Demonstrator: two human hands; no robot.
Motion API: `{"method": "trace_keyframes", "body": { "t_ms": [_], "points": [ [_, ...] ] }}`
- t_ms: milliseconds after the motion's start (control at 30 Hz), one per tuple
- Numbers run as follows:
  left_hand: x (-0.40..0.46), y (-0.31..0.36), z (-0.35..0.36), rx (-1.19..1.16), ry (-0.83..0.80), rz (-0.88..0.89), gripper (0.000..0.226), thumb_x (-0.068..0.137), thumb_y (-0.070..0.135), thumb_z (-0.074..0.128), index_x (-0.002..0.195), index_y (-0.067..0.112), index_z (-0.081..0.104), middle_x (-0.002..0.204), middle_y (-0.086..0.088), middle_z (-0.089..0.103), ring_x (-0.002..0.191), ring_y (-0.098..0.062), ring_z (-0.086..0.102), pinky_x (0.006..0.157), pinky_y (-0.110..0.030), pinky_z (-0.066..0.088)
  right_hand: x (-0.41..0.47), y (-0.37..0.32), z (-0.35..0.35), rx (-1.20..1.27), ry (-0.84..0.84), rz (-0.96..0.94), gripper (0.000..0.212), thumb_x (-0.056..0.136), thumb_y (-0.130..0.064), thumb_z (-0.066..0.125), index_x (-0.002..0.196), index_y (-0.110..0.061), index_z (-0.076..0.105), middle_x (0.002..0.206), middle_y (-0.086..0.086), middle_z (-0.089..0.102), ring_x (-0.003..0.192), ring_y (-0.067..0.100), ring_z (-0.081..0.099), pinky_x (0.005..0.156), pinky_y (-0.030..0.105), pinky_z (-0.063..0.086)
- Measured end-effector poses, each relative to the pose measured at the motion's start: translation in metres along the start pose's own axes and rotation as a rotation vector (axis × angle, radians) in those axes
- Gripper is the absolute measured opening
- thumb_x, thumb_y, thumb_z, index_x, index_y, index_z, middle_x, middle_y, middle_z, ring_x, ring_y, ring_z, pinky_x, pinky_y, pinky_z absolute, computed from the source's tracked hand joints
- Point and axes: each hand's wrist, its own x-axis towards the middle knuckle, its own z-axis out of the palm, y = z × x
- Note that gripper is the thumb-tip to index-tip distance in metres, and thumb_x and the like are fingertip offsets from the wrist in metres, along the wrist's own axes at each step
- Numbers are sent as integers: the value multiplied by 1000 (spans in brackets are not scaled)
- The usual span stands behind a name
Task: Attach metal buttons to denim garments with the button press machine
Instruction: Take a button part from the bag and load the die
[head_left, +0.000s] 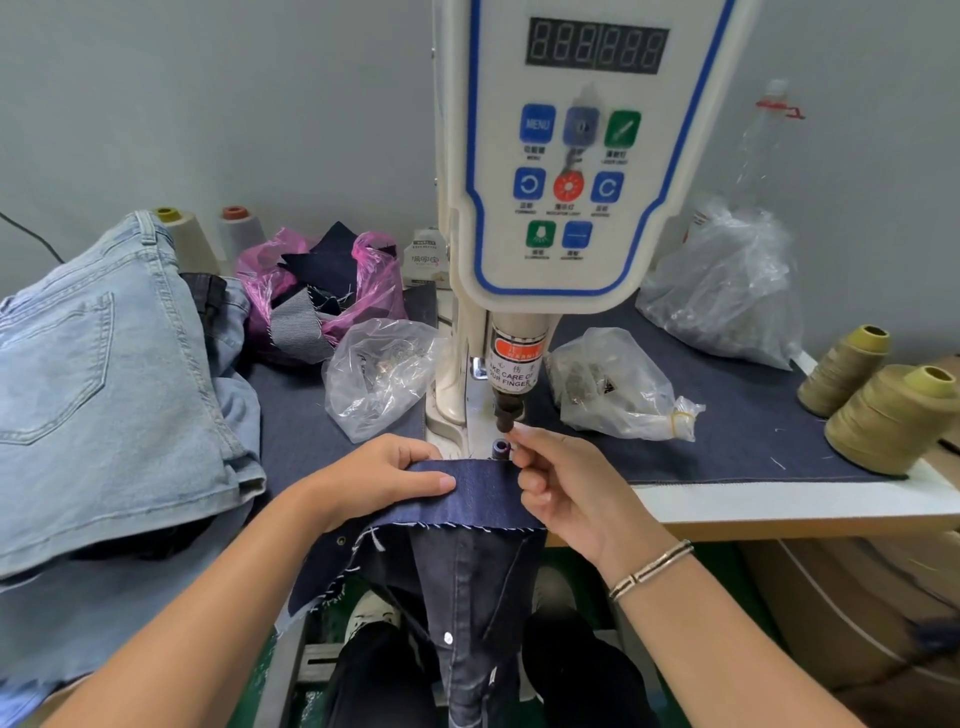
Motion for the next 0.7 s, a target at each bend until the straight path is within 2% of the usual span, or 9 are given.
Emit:
{"method": "trace_keyframes", "body": {
  "t_ms": [133, 233, 367, 467, 700],
  "points": [
    [-1, 3, 1, 11, 0, 1, 60, 69, 44, 74, 90, -10, 58, 80, -11, 60, 75, -20, 57, 73, -31, 45, 1, -1, 3, 35, 7, 26, 15, 91, -13, 60, 79, -5, 64, 55, 0, 52, 36, 5, 38, 31, 14, 28],
    [-2, 4, 1, 7, -2, -5, 52, 73, 38, 73, 89, -9, 59, 79, -10, 60, 75, -20, 57, 72, -30, 46, 1, 1, 3, 95, -10, 61, 12, 88, -14, 62, 81, -4, 65, 55, 0, 51, 35, 6, 38, 30, 15, 28],
    [-3, 7, 2, 10, 4, -10, 53, 74, 37, 72, 91, -11, 57, 79, -11, 58, 75, -20, 54, 72, -31, 44, -1, 2, 2, 202, -41, 87, 13, 70, -15, 69, 72, -3, 72, 55, 1, 50, 34, 6, 37, 29, 14, 28],
    [-4, 7, 1, 6, 3, -13, 53, 74, 37, 72, 93, -11, 58, 81, -12, 60, 77, -21, 56, 74, -32, 45, -3, 3, 3, 246, -52, 84, 13, 66, -14, 69, 68, -2, 73, 55, 2, 50, 35, 6, 37, 30, 14, 29],
    [-7, 12, 2, 43, 11, -6, 70, 67, 46, 74, 93, -15, 54, 81, -13, 55, 78, -22, 51, 75, -37, 40, -8, 2, 9, 368, -47, 80, 18, 66, -13, 69, 76, 2, 68, 54, 1, 47, 33, 5, 36, 28, 13, 28]
  ]
}}
